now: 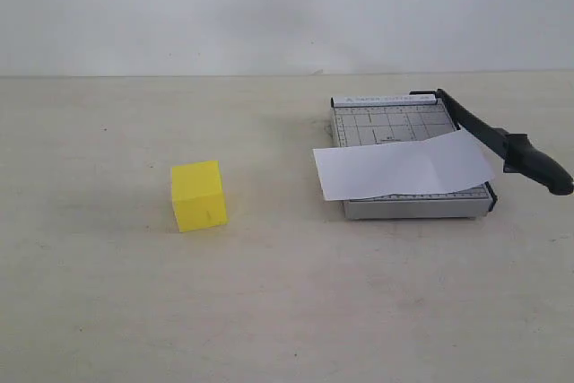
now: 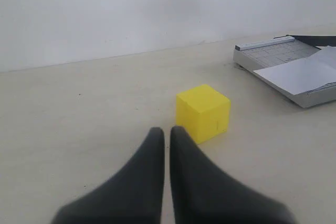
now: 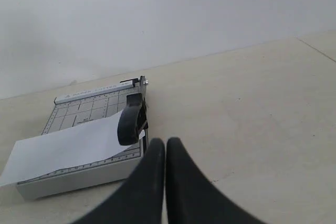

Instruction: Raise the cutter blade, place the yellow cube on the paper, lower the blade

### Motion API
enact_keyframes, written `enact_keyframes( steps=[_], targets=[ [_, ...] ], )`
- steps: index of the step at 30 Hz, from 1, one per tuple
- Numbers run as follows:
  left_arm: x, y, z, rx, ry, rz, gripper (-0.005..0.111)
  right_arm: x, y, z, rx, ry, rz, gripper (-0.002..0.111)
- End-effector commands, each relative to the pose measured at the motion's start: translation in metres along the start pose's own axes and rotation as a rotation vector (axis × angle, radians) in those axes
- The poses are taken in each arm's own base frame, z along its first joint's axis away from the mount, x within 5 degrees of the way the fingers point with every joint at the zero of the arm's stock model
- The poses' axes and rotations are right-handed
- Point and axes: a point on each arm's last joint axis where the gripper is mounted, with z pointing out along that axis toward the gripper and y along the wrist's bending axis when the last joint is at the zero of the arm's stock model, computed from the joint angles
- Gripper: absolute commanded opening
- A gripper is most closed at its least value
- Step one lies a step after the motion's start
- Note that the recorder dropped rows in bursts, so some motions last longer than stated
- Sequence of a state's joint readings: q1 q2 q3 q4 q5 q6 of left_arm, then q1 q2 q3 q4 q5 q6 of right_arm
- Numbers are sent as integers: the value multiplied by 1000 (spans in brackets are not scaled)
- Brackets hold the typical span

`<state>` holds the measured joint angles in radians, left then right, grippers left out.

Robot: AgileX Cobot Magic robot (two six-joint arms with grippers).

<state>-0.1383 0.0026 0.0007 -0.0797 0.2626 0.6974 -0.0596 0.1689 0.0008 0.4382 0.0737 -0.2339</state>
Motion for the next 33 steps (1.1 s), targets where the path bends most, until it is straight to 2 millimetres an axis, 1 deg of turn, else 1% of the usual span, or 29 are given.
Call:
enact_keyframes(
  steps=[1, 4, 7, 14, 15, 17, 18, 20, 23, 27, 29, 33],
  targets=[
    [-1, 1, 0, -4, -15, -10, 4, -2, 0, -1, 0, -18, -6, 1],
    [-1, 1, 0, -6, -14, 0, 4, -2, 0, -1, 1, -23, -24, 1],
    [0, 2, 0, -18, -4, 84, 4, -4, -1, -1, 13, -38, -201, 1],
    [0, 2, 0, -21, -1, 141, 4, -4, -1, -1, 15, -45, -214, 1],
    [0, 2, 0, -21, -1, 141, 4, -5, -1, -1, 17, -53, -198, 1],
    [0, 2, 0, -21, -1, 144, 4, -7, -1, -1, 17, -72, -78, 1],
    [0, 3, 0, -28, 6, 195, 4, -8, -2, -1, 16, -94, 88, 1],
    [0, 3, 0, -34, 2, 209, 4, -11, -3, -1, 19, -129, 193, 1],
    [-4, 6, -1, -70, -43, 210, 4, -15, -4, -2, 27, -172, 207, 1],
    [-17, 14, -3, -177, -177, 207, 4, -16, -4, -2, 24, -187, 266, 1],
    [-22, 17, -5, -215, -223, 209, 4, -16, -4, -2, 19, -187, 322, 1],
    [-26, 20, -6, -252, -269, 209, 4, -18, -5, -2, 20, -208, 343, 1]
  ],
)
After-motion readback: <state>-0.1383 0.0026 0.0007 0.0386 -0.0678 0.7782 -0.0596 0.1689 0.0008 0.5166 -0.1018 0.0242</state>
